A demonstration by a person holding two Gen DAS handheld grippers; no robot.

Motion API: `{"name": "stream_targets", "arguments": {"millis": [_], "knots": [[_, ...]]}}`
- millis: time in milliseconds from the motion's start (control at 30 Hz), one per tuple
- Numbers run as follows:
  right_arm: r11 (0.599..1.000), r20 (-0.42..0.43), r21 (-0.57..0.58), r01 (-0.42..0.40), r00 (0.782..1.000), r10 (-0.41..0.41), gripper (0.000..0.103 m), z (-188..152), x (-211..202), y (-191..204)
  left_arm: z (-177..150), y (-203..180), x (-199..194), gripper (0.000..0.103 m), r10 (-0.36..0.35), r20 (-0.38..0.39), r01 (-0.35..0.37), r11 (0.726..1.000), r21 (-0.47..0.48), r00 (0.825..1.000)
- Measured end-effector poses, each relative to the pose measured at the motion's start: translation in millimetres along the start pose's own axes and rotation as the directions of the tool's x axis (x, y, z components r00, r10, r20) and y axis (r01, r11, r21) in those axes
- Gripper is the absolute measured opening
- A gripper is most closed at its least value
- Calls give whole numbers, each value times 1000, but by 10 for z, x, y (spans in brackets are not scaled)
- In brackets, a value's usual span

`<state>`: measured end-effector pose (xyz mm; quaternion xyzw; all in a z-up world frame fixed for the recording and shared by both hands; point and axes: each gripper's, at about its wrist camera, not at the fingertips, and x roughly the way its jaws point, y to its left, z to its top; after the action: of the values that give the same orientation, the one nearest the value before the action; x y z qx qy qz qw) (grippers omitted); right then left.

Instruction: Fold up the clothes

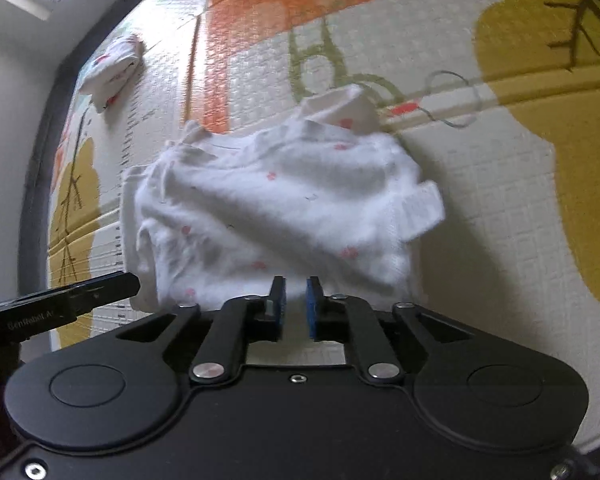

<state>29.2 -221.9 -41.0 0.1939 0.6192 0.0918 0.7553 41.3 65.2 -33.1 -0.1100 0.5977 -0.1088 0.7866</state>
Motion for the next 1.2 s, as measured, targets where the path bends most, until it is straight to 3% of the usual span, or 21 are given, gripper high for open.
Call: {"name": "stream_targets", "arguments": {"millis": [100, 167, 233, 400, 633, 733, 800, 900, 1200], "knots": [[999, 10, 20, 25, 1000, -25, 13, -52, -60, -87, -23, 20, 52, 35, 6, -19, -6, 1000, -15, 1000], [998, 23, 35, 44, 999, -45, 23, -79, -117, -157, -44, 34, 73, 40, 14, -29, -15, 1000, -18, 999], [997, 44, 43, 62, 997, -64, 23, -104, -183, -228, -65, 51, 89, 45, 22, -34, -23, 1000, -20, 999], [991, 63, 91, 98, 993, -104, 27, -121, -267, -388, -89, 76, 146, 49, 87, -40, -88, 996, -20, 995], [991, 74, 107, 76, 994, -84, 33, -86, -175, -469, -95, 154, 269, 52, 100, -73, -102, 994, -31, 992], [991, 82, 112, 70, 993, -80, 30, -58, -89, -460, -101, 189, 300, 46, 89, -69, -93, 995, -46, 994], [991, 82, 124, 59, 994, -69, 19, -55, -32, -463, -108, 210, 313, 32, 84, -68, -88, 995, -52, 994], [989, 71, 146, 37, 996, -48, 6, -62, 13, -475, -115, 215, 314, 25, 91, -69, -93, 995, -33, 994], [988, 88, 89, 126, 987, -134, 3, 6, -48, -467, -77, 122, 349, 23, 157, -83, -152, 986, 62, 984]]}}
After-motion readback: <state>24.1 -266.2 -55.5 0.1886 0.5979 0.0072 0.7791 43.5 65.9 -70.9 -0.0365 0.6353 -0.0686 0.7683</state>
